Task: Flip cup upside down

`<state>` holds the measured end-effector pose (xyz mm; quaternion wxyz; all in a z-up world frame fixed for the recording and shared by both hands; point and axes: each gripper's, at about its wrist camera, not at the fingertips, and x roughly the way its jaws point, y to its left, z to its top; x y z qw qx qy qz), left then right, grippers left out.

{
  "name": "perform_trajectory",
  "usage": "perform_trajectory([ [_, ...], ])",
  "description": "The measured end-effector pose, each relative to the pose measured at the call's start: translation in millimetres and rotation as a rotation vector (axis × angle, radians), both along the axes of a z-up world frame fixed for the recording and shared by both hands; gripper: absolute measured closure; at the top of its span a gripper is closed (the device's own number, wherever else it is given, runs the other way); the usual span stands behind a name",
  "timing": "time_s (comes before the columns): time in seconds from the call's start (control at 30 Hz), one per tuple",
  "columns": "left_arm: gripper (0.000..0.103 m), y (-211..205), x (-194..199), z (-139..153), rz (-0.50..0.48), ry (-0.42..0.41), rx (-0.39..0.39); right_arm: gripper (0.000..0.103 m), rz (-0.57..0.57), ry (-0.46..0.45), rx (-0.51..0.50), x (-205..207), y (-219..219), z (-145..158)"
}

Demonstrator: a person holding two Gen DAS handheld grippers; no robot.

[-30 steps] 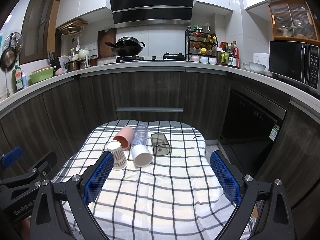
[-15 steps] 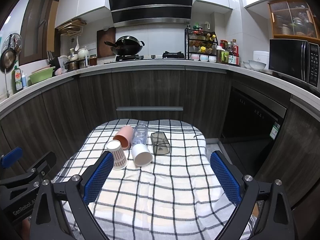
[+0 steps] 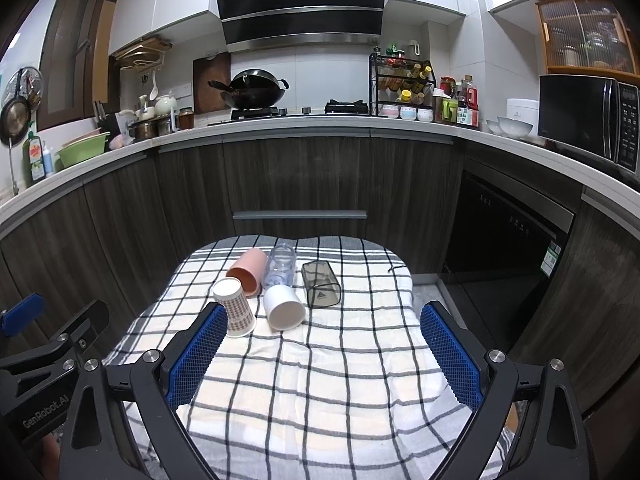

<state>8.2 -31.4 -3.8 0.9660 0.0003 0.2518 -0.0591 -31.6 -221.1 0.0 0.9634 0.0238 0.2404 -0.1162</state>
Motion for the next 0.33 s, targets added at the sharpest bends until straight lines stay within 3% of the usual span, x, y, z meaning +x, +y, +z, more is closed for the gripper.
perform_trajectory([
  [0.33, 0.000, -0.1, -0.2, -2.1, 0.004, -0.010, 0.012, 0.006, -0.002, 0.001, 0.001, 0.2, -0.4, -0.6],
])
